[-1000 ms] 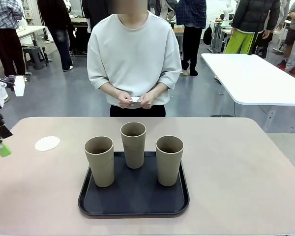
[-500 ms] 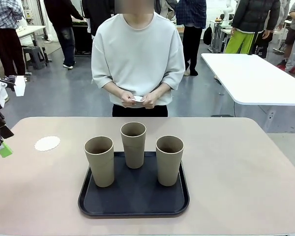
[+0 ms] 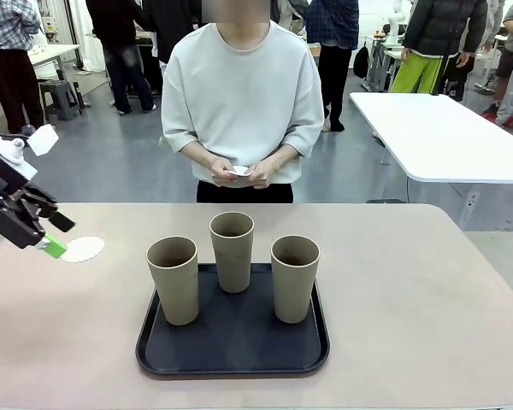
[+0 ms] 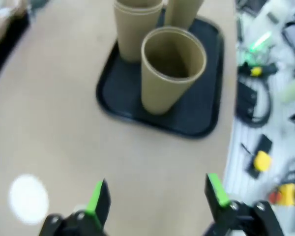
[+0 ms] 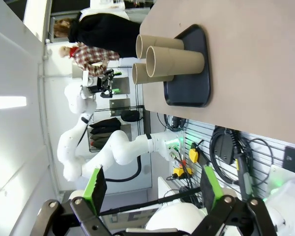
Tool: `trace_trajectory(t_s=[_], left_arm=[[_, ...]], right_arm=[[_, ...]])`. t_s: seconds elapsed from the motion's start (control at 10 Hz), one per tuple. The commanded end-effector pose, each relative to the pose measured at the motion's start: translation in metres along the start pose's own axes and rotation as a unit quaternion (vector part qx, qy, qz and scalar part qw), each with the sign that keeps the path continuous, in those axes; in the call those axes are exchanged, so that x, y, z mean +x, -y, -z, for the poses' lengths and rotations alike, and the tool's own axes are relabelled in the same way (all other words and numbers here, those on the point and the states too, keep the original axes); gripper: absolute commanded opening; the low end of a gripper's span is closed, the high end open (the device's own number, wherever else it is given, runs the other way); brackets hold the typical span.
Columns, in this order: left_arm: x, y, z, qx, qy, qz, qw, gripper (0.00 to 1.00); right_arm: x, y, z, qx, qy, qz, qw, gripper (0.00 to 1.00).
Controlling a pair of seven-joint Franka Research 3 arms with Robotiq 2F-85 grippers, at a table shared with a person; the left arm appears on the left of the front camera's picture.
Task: Place coasters on the table and set cups on them.
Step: Pick up one Reusable plastic cup and place it on a coaster set by the human.
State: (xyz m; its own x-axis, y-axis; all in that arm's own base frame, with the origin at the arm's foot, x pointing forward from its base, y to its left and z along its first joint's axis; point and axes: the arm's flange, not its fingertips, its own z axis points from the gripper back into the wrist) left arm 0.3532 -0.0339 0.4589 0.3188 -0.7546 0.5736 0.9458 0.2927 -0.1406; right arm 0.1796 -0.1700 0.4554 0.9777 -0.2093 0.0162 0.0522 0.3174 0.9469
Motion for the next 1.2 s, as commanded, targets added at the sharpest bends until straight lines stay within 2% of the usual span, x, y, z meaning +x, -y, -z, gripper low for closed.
trace_trajectory(t_s=[0.0,0.3,0.6,0.8,0.9,1.1], left_arm=[[-0.016,-0.015,0.022,-0.088,0.085,0.091,0.988,1.00],[-0.040,-0.021,0.049,-0.096,0.153,0.173,0.968,1.00],[-0.044,-0.018,0.068,-0.111,0.198,0.186,0.956,1.00],[-0.040,-0.009,0.065,-0.048,0.193,0.161,0.967,1.00],[-0.042,-0.022,0.066,-0.103,0.186,0.178,0.961,1.00],[-0.042,-0.022,0.066,-0.103,0.186,0.178,0.961,1.00]], right_arm=[[0.000,0.000,0.000,0.004,0.001,-0.002,1.000,1.00],[0.000,0.000,0.000,0.004,0.001,-0.002,1.000,1.00],[0.000,0.000,0.000,0.004,0.001,-0.002,1.000,1.00],[0.000,0.000,0.000,0.004,0.001,-0.002,1.000,1.00],[0.000,0.000,0.000,0.004,0.001,-0.002,1.000,1.00],[0.000,0.000,0.000,0.004,0.001,-0.002,1.000,1.00]])
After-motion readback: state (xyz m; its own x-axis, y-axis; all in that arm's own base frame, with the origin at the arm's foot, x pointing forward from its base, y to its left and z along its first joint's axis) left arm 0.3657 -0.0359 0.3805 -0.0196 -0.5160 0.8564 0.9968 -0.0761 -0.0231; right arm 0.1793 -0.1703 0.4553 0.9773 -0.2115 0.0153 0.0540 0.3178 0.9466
